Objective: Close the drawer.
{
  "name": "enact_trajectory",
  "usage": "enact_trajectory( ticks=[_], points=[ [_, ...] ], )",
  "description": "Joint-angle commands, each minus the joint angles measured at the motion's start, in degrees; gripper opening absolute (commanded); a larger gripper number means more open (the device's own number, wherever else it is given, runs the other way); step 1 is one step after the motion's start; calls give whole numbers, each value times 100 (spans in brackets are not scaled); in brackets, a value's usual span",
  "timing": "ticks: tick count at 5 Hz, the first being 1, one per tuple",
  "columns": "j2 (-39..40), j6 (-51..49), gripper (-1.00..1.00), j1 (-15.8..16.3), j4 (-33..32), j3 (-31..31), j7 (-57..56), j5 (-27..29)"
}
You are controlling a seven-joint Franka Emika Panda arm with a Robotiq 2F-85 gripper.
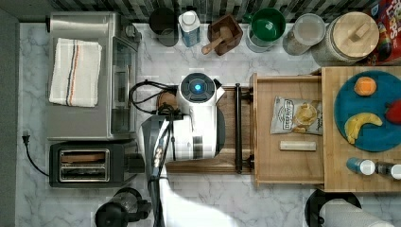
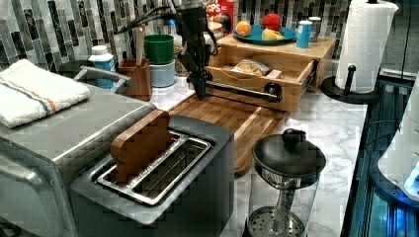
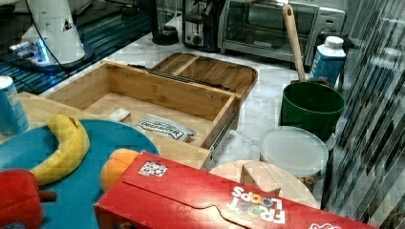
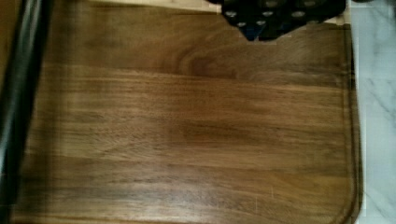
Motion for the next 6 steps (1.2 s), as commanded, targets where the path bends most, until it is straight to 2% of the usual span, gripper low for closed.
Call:
enact_trajectory(
  ticks=[1,4,5,6],
  points=[
    [59,253,-100,-453,10,-310,-747,-476],
    [209,835,-100,-872,24,-745,-1747,-762],
    [266,599,-100,-998,232,-905,-1944,-823],
    [324,607,-100,-1288,337,-980,-2218,-871]
  ],
)
